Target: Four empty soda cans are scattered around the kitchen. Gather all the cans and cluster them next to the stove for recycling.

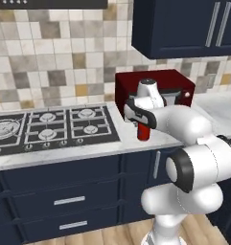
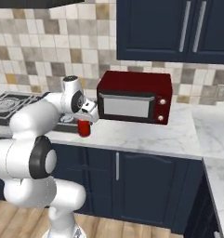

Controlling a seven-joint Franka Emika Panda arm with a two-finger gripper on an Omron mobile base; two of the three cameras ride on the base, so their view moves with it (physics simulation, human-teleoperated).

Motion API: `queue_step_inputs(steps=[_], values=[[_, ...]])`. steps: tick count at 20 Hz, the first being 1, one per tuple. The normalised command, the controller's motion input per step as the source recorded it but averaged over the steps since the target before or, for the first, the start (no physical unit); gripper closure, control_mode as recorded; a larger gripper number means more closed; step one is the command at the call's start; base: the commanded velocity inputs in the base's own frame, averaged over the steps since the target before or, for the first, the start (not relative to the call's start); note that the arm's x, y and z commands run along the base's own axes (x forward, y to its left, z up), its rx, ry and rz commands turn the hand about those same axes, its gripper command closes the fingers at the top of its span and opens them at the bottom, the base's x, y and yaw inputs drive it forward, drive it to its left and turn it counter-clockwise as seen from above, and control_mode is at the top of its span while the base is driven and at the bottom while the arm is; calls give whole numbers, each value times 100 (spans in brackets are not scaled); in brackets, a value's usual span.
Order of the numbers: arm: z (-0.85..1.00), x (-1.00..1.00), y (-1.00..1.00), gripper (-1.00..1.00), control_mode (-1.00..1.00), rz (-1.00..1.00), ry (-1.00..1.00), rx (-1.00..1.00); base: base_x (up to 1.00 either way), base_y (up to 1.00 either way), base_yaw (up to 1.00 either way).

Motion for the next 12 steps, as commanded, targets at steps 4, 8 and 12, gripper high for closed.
queue_step_inputs(steps=[4, 8, 12], values=[[0, 0, 0, 100, 100, 0, 0, 0, 10, 16, 11], [0, 0, 0, 100, 100, 0, 0, 0, 14, 59, -5], [0, 0, 0, 100, 100, 0, 0, 0, 21, 66, -10]])
